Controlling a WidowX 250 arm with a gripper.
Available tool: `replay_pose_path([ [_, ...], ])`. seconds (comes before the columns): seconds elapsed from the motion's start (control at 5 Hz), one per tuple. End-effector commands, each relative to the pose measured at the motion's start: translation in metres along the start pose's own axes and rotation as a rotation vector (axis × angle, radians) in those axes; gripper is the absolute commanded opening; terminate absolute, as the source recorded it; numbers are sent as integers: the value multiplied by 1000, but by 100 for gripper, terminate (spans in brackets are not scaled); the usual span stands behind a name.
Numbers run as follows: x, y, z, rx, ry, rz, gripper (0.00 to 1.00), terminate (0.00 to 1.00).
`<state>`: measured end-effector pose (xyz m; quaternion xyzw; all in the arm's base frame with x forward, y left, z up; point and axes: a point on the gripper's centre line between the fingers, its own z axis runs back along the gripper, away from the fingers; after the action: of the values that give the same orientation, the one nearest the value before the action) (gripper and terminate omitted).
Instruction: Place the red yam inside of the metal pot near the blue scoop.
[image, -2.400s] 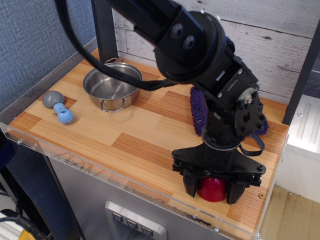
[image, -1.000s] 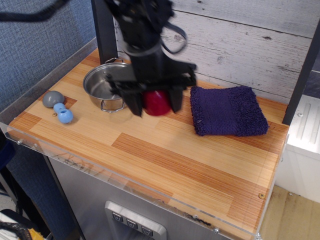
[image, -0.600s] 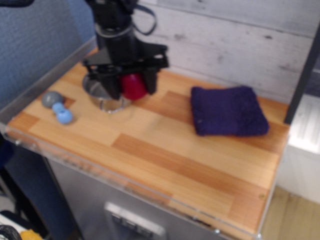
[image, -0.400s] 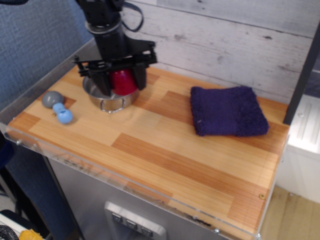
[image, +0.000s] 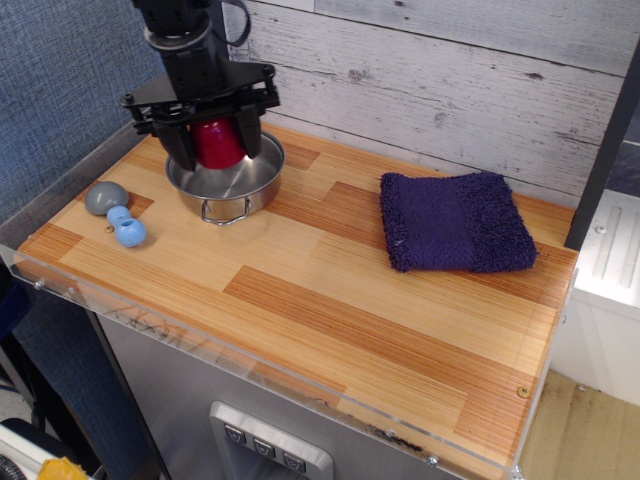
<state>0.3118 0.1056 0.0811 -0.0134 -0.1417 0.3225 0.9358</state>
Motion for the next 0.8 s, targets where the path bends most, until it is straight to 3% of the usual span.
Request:
replay_pose_path([
  [0.0, 19, 18, -9, 7, -6, 50, 0, 0],
  [0.6, 23, 22, -44, 24, 43, 69, 0, 0],
])
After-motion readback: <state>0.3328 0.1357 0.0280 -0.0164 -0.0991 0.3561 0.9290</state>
